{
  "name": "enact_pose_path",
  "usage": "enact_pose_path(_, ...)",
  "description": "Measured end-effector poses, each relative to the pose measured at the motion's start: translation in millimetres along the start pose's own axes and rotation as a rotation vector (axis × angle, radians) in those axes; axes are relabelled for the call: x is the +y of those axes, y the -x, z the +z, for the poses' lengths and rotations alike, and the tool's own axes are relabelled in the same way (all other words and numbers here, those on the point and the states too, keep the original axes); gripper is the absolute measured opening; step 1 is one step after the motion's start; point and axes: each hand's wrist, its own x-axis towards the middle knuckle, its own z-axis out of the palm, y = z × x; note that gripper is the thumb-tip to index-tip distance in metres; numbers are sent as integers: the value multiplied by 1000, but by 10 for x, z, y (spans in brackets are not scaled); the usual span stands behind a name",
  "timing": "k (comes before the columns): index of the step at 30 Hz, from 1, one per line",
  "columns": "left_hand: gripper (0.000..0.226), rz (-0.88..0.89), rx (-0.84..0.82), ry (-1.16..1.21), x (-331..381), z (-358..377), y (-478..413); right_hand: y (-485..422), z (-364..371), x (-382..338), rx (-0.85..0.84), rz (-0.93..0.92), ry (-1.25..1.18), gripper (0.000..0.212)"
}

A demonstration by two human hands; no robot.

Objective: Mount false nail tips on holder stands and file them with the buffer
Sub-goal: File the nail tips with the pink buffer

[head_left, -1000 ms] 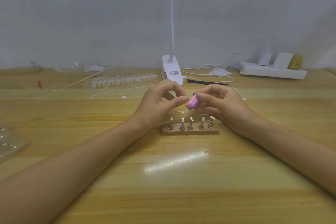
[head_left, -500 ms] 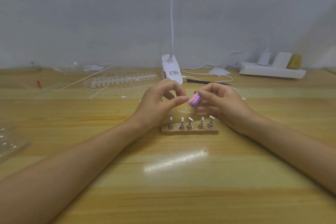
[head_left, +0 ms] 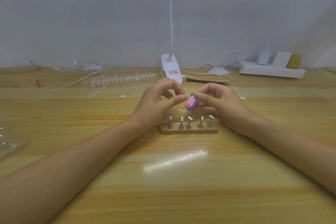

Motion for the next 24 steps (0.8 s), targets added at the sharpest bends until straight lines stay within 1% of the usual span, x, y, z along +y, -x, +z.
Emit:
enact_pose_path(2,13,1,-8,-4,2,2,-1,10,36,-1,-62,-18,71,24)
enact_pose_path(5,15,12,-45,-3,22,10,2,-1,4,25,54,-22,-39,15)
enact_pose_path(6,16,17,-49,-1,28,11,4,-5,-7,22,66,-14,-66,14)
enact_pose_path(9,16,22,-29,-1,29,0,11,-12,-4,6,-8,10,-20,19)
enact_pose_path(14,16,-6,14,27,-3,-10,2,-1,1,-10,-53,-1,18,25)
enact_pose_path(16,15,10,-11,-11,-2,-2,-2,5,11,-1,-78,-18,65,23)
enact_pose_path(18,13,5,-52,-4,-5,3,-8,3,14,14,-24,-27,25,17)
enact_pose_path(20,12,-27,-54,34,-4,0,-11,-1,-4,17,41,-22,-57,14)
enact_pose_path(21,11,-32,-43,43,-4,-1,-11,-1,-5,9,28,-20,-62,15)
enact_pose_path(24,11,-8,-42,23,2,1,-6,10,18,4,-95,-31,81,15)
